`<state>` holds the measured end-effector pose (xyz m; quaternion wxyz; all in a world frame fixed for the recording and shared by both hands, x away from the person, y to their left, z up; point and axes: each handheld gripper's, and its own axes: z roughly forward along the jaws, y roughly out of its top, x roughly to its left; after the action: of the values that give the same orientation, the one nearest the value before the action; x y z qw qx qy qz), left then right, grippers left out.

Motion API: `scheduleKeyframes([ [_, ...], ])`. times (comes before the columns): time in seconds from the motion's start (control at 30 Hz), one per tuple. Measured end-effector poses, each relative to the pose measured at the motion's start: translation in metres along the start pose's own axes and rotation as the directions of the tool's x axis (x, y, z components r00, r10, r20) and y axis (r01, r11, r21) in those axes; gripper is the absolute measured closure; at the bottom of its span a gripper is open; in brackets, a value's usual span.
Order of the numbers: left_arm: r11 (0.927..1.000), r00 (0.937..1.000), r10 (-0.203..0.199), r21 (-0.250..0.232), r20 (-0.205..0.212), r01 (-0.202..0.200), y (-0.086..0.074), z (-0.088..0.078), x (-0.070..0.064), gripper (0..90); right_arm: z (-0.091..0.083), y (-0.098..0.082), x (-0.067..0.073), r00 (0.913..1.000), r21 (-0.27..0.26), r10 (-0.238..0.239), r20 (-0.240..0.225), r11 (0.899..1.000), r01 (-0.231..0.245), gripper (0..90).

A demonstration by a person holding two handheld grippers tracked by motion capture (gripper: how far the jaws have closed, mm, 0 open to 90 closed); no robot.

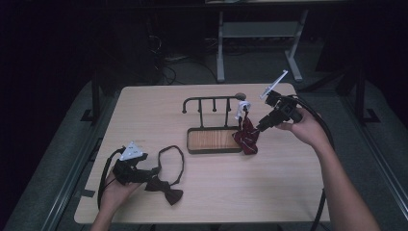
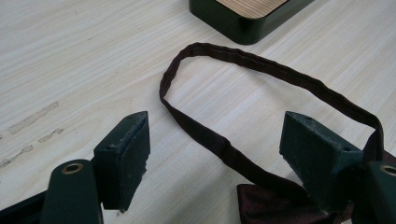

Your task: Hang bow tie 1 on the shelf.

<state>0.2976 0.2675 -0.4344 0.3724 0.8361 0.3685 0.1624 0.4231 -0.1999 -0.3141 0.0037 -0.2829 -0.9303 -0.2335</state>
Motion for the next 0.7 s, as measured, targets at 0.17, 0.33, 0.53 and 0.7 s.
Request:
scheduleKeyframes([
  [0.17,1.0000,1.0000,0.001,0.000,0.000,-0.001,0.000,0.000,0.000,24.8,0.003,-0.008,0.003,1.0000,-0.009,0.004,-0.008,1.000,-0.004,65.0],
  [0.33,1.0000,1.0000,0.007,0.004,-0.003,-0.007,0.000,0.000,0.000,24.8,0.006,-0.018,0.004,0.9997,-0.024,0.012,-0.019,1.000,-0.013,63.7],
  [0.53,1.0000,1.0000,0.005,0.009,-0.001,-0.005,0.000,0.001,0.000,24.8,0.012,-0.028,0.004,0.9992,-0.033,0.015,-0.036,0.999,-0.016,62.2],
  [0.7,1.0000,1.0000,0.000,0.009,-0.002,0.000,0.000,0.001,-0.001,24.9,0.015,-0.036,0.007,0.9989,-0.035,0.017,-0.043,0.999,-0.019,60.8],
])
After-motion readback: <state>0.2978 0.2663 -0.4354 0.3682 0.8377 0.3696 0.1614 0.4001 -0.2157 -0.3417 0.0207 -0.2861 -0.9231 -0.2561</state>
